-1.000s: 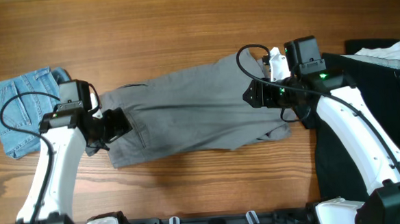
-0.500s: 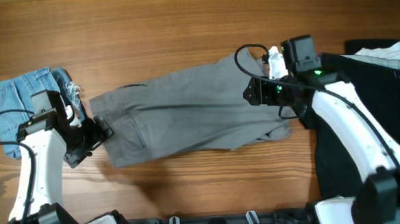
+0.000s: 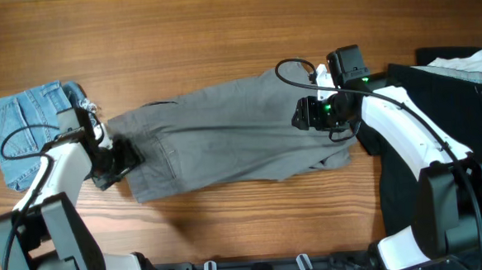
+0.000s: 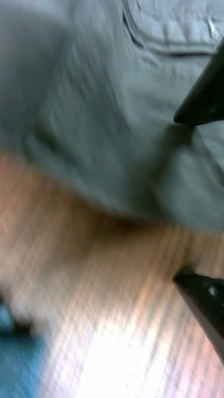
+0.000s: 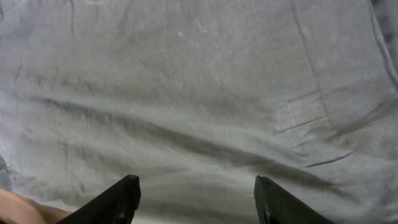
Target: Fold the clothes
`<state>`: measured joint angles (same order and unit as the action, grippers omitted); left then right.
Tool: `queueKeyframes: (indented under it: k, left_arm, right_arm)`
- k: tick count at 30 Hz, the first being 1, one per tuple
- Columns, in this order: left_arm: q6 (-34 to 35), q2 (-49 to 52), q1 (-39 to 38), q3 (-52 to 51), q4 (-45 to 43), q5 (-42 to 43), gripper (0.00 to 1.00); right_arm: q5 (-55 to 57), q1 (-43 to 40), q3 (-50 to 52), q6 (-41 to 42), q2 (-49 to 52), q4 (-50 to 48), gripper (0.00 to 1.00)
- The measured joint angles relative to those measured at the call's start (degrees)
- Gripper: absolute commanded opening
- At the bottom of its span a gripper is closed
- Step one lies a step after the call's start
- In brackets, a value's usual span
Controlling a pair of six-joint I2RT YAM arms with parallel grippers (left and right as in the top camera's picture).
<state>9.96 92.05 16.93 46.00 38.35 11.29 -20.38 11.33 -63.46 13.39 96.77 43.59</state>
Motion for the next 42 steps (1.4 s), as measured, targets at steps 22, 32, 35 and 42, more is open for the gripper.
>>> queueKeyframes:
  k: [22,32,35,42]
  left_arm:
    - [-2.8,1.8,-4.9,38.9,38.4,-3.6,0.04]
    - [3.7,1.3,-26.2,41.4,29.3,2.6,0.04]
    - [7.8,1.7,-35.8,41.4,26.7,2.3,0.04]
    - [15.0,9.6,-49.3,41.4,21.3,-2.2,0.34]
  right_arm:
    - [-0.1,-1.6,0.0,0.2,0.0,3.6,0.55]
    - [-0.1,-3.5,0.0,0.2,0.0,3.6,0.57]
    - [-0.1,-3.7,0.0,0.2,0.0,3.5,0.57]
    - [-0.1,-3.7,0.0,0.2,0.0,3.5,0.60]
